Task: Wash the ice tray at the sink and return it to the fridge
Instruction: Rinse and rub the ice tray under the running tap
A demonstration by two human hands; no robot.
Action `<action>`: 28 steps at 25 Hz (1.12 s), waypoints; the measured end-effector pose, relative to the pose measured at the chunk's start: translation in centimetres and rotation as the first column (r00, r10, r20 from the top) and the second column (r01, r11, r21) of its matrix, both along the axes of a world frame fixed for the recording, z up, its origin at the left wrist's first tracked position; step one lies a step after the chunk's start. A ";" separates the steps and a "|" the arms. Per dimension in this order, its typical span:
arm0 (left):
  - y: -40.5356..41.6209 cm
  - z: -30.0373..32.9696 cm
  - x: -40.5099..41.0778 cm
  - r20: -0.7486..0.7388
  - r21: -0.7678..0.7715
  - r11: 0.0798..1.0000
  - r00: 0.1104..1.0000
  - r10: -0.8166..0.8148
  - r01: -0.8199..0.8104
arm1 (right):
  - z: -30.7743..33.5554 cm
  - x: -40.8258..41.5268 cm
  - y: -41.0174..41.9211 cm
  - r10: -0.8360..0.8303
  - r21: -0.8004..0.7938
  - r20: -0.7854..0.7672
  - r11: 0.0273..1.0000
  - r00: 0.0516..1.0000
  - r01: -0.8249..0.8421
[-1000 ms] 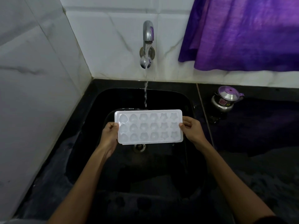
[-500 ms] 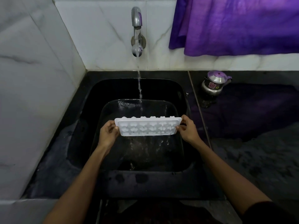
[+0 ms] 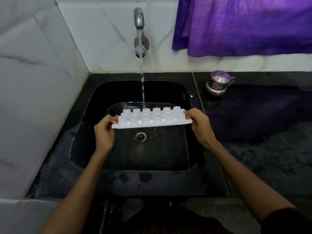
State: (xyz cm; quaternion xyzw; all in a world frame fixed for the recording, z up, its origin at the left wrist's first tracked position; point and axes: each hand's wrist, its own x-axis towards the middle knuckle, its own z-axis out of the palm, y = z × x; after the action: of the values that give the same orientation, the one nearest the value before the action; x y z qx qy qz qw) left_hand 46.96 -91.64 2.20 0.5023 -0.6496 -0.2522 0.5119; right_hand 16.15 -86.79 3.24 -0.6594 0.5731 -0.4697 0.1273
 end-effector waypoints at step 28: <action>-4.2 5.2 -1.1 -0.700 0.609 0.735 0.637 0.322 0.298 | 0.7 0.8 -5.0 0.006 -0.151 -0.537 0.983 0.844 -0.103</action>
State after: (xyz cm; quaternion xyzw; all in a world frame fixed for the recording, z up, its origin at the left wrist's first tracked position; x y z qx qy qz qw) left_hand 45.81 -95.79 7.37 0.4998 -0.2244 -0.6555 0.5197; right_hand 16.96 -91.83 3.90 -0.7885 0.5235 -0.3122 -0.0820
